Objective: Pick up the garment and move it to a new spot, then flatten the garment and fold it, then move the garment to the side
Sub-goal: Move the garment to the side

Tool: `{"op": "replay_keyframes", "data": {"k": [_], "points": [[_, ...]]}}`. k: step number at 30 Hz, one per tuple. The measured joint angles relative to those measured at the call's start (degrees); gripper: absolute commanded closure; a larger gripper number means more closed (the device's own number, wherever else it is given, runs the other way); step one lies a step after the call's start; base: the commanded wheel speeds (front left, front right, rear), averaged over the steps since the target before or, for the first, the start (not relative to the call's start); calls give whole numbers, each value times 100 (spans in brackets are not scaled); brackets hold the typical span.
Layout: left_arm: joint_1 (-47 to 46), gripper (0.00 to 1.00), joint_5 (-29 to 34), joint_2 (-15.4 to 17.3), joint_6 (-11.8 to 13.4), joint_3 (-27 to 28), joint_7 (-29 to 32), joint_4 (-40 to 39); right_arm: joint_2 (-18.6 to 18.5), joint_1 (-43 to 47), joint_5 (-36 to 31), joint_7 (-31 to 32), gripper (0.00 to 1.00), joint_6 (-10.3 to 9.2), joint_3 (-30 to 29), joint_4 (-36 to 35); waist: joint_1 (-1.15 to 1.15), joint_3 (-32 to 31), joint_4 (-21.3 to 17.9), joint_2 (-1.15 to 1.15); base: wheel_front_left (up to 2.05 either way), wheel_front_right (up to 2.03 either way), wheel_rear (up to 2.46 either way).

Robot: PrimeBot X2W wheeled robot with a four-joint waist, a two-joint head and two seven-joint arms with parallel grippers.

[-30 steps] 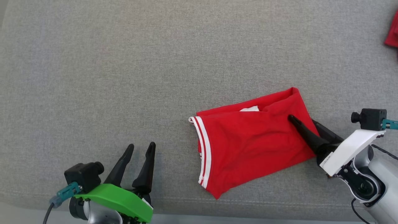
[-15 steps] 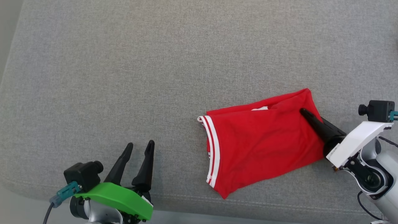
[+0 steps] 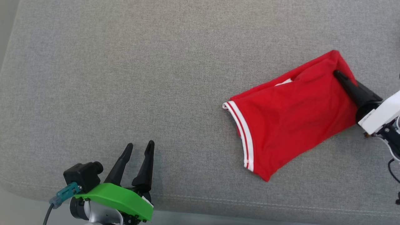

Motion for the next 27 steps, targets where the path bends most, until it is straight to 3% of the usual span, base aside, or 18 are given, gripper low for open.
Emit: {"op": "replay_keyframes", "data": {"k": [12,27], "points": [[-206,0,0,7,-16,-92,15,-80,-579,-942,60,339,100,-3,-504,188,0,273,16,0,0,0,0],[-293,0,57,92,-16,8,60,-221,-616,-1914,205,439,100,-171,-972,400,0,690,-80,0,0,0,0]]}}
